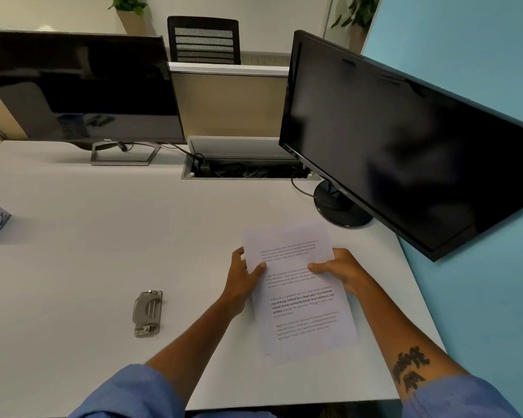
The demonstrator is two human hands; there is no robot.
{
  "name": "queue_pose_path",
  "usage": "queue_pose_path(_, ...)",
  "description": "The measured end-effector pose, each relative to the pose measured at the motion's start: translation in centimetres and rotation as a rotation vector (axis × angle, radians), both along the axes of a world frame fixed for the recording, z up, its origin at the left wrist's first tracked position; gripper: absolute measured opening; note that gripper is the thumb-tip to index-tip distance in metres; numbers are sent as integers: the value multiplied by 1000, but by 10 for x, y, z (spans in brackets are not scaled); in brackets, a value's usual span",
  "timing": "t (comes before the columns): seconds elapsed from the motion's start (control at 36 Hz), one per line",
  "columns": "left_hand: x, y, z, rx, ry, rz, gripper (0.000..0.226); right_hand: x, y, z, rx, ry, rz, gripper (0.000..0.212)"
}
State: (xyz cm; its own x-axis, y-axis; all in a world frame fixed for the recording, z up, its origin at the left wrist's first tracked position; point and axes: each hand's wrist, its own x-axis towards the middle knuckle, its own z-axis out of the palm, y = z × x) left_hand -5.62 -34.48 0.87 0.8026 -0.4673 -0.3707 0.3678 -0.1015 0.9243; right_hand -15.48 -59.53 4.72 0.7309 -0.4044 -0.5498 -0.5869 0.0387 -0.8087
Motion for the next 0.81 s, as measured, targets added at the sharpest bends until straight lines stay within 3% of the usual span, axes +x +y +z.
queue_pose_path(0.19, 2, 5, 3, 35, -196, -26, 57, 10, 3, -1, -29, -51, -11, 43)
queue_pose_path(0.36, 5, 11, 14, -5, -291, -26, 46, 9, 10, -10, -50, -75, -69, 55)
queue_pose_path(0.44, 7, 14, 22, -26, -302, -29, 47, 7, 12, -10, -29, -126, -57, 64)
queue_pose_path(0.53, 10, 18, 27, -54, -291, -24, 48, 6, 16, -12, 118, -185, -82, 75)
queue_pose_path(0.67, 16, 23, 31, -96, -211, 26, 43, 1, 24, -13, 241, -230, -39, 57)
queue_pose_path(0.81, 16, 20, 30, -92, -153, 34, 41, 11, 41, -12, 277, -214, -109, 58)
